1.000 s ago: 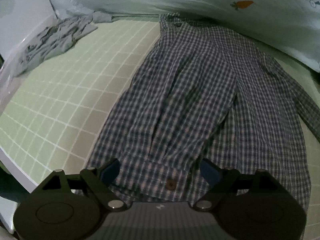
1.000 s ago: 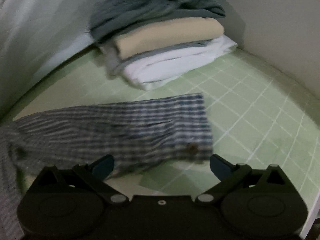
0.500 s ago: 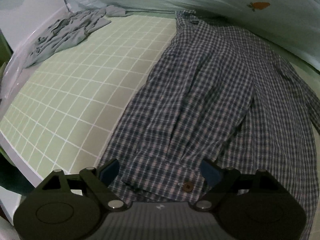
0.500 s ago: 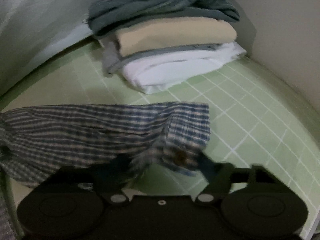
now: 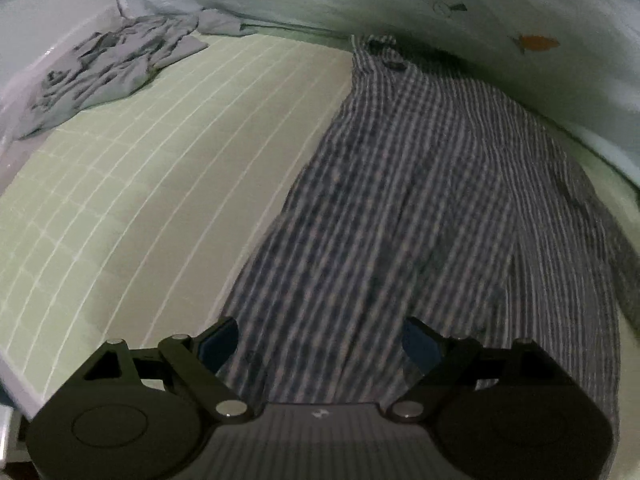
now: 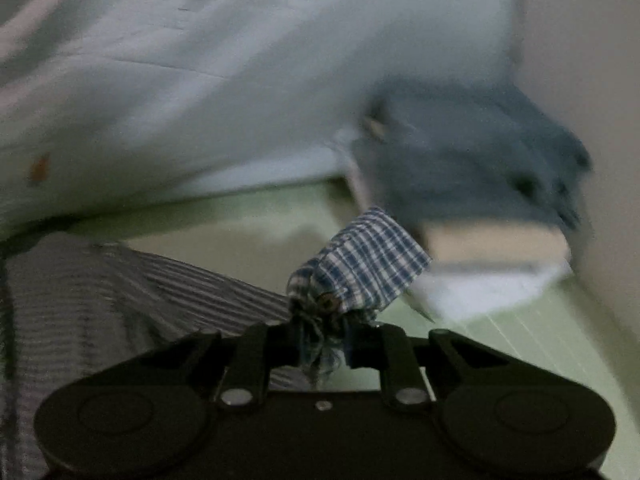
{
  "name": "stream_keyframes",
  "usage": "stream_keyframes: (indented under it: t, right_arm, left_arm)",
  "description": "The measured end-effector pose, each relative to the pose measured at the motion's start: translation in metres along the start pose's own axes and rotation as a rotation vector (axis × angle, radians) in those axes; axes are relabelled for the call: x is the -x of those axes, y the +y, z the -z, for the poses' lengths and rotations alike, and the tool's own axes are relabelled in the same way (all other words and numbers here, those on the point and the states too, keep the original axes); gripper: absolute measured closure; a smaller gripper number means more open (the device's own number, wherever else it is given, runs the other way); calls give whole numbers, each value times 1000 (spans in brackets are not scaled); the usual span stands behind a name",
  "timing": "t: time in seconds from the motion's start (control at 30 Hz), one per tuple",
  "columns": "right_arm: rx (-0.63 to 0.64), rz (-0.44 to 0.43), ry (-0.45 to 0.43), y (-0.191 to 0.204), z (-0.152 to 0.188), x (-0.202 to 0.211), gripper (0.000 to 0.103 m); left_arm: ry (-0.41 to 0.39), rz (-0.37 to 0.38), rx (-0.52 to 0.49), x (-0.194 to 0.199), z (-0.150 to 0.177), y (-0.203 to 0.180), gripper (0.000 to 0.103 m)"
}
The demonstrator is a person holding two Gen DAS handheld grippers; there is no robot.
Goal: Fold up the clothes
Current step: 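Fold the sleeve across the shirt body with the right gripper and release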
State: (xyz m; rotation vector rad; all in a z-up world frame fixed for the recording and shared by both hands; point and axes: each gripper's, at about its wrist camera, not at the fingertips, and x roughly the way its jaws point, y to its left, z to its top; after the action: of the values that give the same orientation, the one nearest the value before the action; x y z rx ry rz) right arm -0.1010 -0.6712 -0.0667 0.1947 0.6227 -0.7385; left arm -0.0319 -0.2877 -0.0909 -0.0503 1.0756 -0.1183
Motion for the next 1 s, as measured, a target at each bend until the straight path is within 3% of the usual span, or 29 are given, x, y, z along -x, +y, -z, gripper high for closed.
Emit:
stream_keyframes:
  t: [0.07,0.27,0.33,0.43,0.53,0.6,0.67,0.83,1.0]
  right_arm:
    - [52,-57,-3,34,-3,-1,85]
    - [164,-259,109,133,17,-20,84]
    - [181,-310,191,159,33,-31,81]
    - [216,-318,272,180,52,-36,70]
    - [217,-318,251,173,54,-23,52]
    - [187,-294,224,158,51,-14,34]
    - [151,-262,195,141,46,-6,26]
    - [68,-159,162,87,45,7,20]
    - [21,-58,190,34,60,9,15]
  left_arm:
    - [3,23,-8,-12,-17,3,14]
    - [-18,44,-91,-27,-46,5,14]
    - [-15,26,-93,-30,-47,10,14]
    - [-2,25,-86,-29,-45,18,14]
    - [6,20,-82,-29,-42,20,14]
    - [7,26,-80,-28,-41,17,14]
    - [-3,38,-93,-24,-41,9,14]
    - [-33,83,-164,-14,-37,-28,13]
    - [-51,135,-249,-12,-33,-77,10]
